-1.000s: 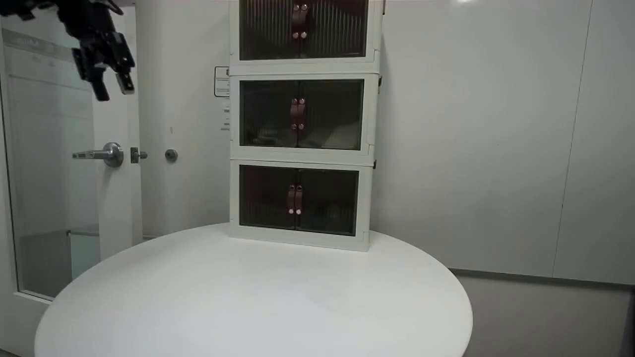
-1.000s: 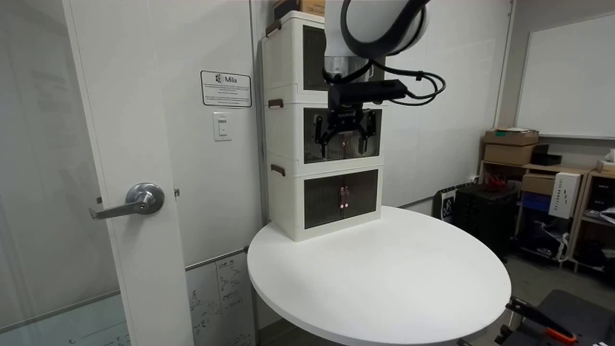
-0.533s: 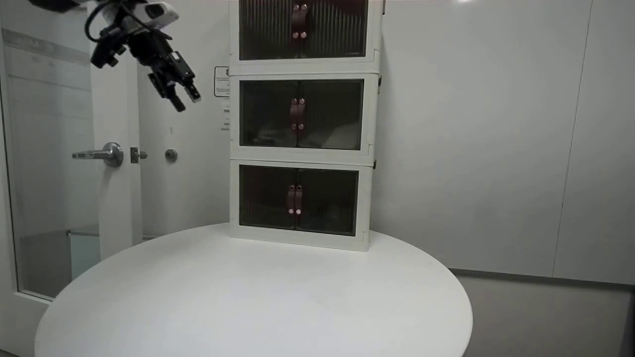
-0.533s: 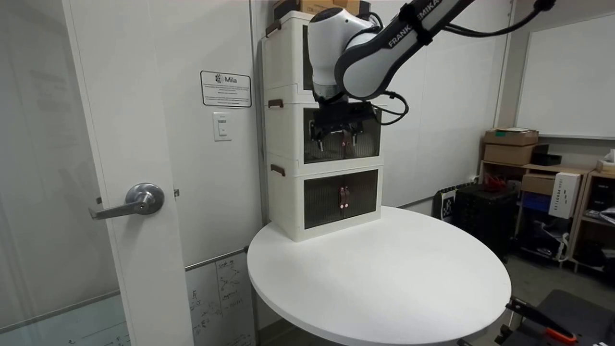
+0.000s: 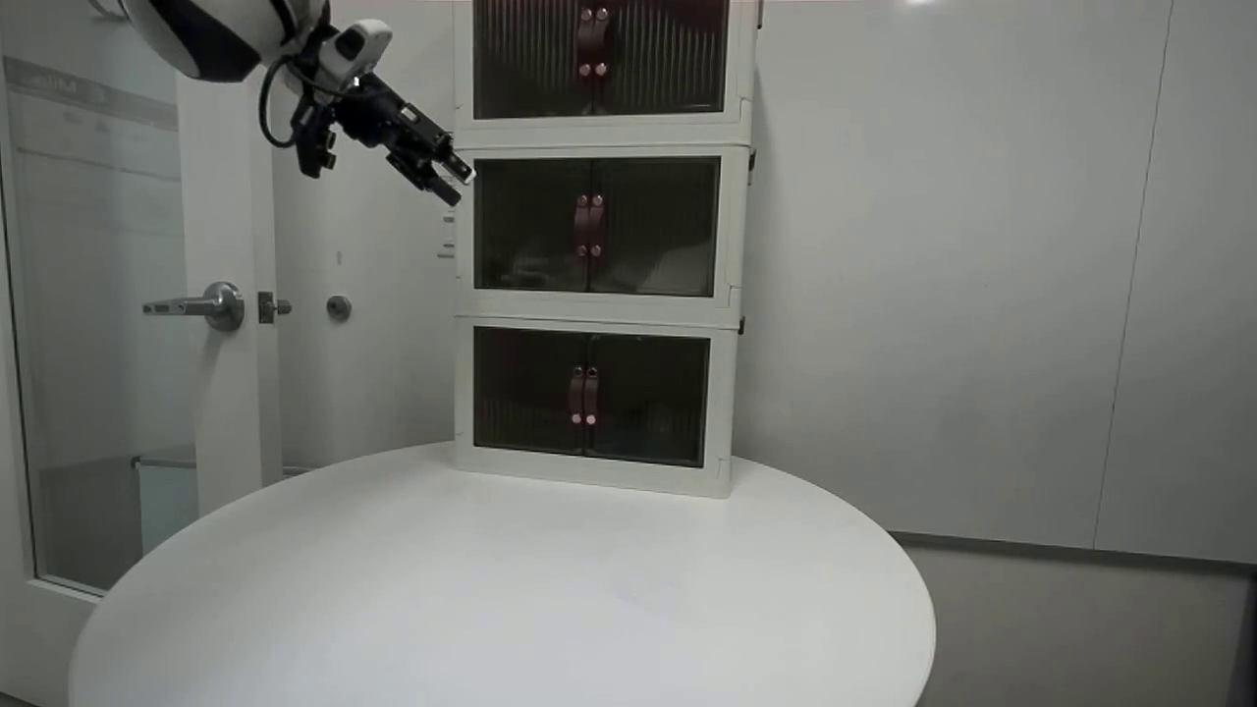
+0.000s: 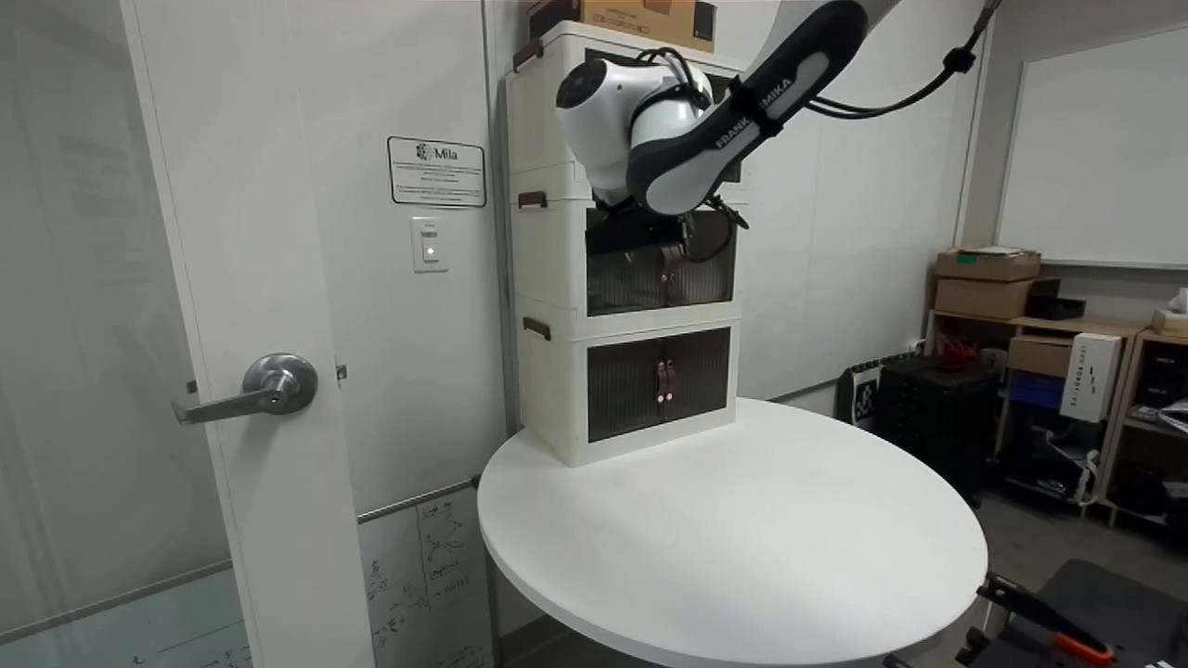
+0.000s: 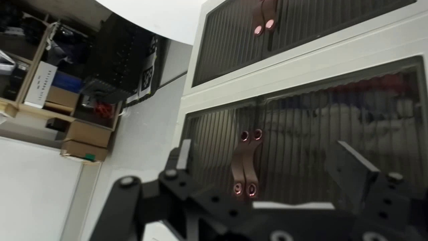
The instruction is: Open the left door of the middle shelf
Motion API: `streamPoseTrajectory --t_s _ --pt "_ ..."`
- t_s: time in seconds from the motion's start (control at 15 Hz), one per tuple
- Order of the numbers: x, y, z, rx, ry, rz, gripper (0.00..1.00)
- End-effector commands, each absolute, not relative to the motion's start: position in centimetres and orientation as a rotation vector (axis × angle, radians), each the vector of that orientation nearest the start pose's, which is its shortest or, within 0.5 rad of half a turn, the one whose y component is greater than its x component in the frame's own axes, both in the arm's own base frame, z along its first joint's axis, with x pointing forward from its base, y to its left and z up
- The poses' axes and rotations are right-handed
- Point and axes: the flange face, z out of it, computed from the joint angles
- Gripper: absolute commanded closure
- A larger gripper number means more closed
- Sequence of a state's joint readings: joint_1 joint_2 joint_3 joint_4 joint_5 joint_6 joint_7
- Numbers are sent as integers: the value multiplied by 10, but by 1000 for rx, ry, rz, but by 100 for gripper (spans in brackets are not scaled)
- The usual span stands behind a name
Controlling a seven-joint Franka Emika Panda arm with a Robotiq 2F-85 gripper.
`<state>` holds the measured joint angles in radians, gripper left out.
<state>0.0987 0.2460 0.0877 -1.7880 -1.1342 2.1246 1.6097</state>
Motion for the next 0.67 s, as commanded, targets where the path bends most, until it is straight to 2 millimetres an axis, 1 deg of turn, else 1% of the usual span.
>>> streamPoseTrajectory --t_s 0.0,0.27,0.6 --pt "667 58 439 2034 -1116 1100 0" --pt "684 34 429 1957 -1206 1134 0" --pt "705 14 429 1874 -1245 1252 0"
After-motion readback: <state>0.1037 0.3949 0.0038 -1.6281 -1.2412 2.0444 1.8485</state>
